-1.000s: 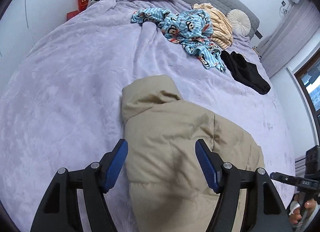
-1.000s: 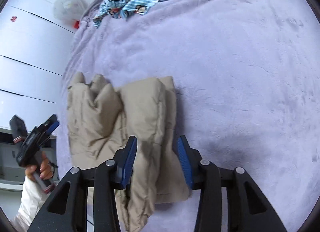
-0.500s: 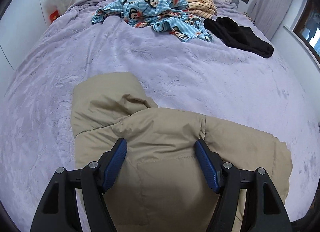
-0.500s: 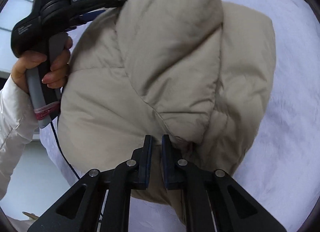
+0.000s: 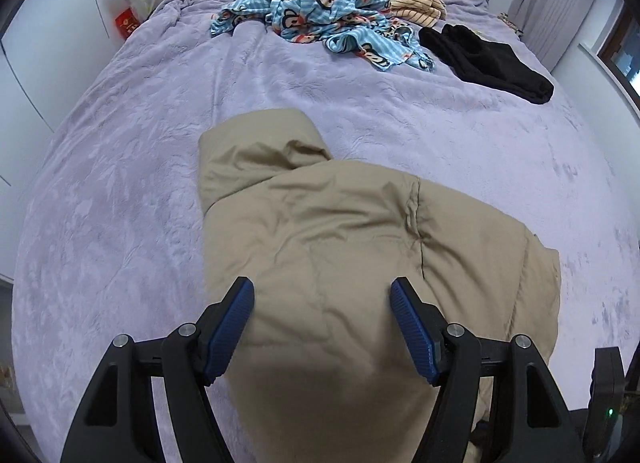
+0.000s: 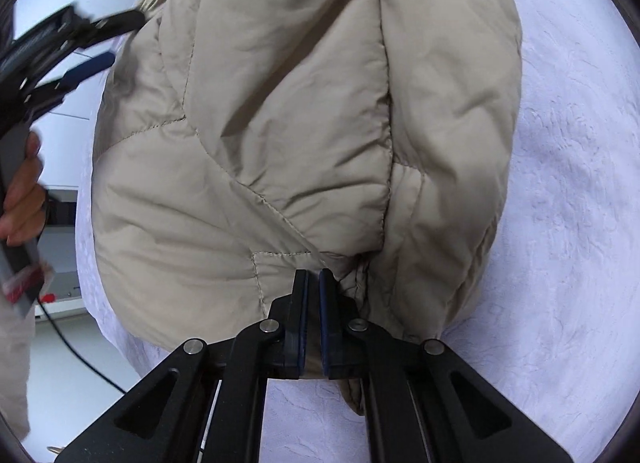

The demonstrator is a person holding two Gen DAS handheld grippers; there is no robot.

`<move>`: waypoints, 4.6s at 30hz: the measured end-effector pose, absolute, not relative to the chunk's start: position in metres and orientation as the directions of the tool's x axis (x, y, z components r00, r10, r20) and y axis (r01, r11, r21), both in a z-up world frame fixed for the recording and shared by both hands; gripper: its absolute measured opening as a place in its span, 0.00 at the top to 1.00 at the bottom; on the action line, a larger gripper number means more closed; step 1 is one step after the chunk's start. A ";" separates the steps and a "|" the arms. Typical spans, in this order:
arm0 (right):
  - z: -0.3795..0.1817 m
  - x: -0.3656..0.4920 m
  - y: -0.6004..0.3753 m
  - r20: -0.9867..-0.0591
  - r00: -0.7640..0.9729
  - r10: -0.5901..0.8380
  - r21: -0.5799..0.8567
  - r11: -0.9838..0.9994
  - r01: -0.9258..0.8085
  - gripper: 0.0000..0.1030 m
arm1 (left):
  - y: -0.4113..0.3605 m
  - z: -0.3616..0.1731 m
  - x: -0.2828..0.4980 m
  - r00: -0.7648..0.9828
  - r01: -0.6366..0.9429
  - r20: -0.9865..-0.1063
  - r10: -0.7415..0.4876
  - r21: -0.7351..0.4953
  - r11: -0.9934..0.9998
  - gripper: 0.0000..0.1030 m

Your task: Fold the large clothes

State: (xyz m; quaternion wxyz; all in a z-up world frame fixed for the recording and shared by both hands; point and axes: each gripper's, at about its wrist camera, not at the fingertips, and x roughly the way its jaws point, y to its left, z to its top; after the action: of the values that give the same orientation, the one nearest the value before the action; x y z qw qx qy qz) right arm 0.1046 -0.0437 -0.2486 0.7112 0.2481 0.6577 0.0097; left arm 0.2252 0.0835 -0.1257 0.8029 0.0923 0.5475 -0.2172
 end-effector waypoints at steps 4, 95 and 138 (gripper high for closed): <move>-0.242 0.105 -0.044 -0.935 0.129 0.331 0.355 0.876 0.327 0.97 | 0.102 -0.118 0.204 0.295 0.426 -0.930 -0.220 -0.078 0.901 0.30; 0.013 0.018 0.028 -0.803 0.583 -0.120 0.093 0.942 0.323 0.00 | 0.216 0.069 0.010 0.535 0.253 -0.836 -0.125 0.017 0.967 0.00; 0.022 0.023 0.022 -0.807 0.581 -0.107 0.091 0.949 0.301 0.00 | 0.213 0.079 0.006 0.559 0.234 -0.821 -0.115 0.024 0.972 0.00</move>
State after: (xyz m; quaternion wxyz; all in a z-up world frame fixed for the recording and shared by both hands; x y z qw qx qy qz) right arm 0.0225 0.0218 0.0221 0.8824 0.1097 0.4427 -0.1157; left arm 0.0057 0.2130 0.0789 0.8805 0.0652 0.4590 -0.0992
